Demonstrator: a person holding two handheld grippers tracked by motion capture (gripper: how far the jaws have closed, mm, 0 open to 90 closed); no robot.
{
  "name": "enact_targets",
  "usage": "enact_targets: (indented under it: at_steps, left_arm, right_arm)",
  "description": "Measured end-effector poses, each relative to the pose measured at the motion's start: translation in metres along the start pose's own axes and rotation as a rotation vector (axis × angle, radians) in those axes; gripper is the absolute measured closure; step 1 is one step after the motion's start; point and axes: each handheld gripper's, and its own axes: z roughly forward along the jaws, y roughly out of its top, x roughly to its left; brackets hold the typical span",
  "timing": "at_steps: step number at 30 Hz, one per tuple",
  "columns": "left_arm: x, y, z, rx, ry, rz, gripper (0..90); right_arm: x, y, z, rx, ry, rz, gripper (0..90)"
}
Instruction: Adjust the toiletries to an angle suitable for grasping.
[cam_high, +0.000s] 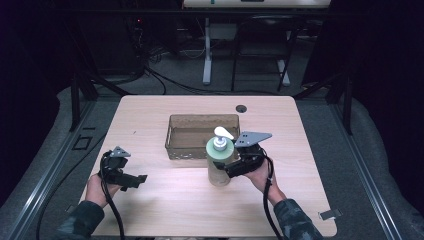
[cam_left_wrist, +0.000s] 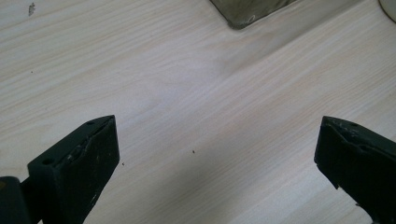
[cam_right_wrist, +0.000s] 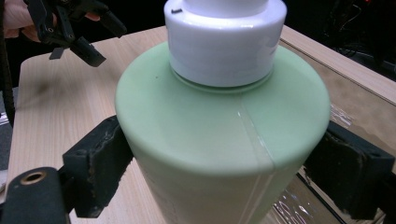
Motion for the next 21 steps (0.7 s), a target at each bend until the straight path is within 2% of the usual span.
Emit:
enact_targets:
  at_steps: [17,21]
  left_arm:
    - [-0.001,0.0,0.001,0.002,-0.003,0.009,0.2]
    - [-0.002,0.0,0.002,0.01,-0.004,0.011,0.2]
  right_arm:
    - [0.005,0.013,0.019,0.023,0.049,-0.048,12.0]
    - [0.006,0.015,0.025,0.023,0.064,-0.043,12.0]
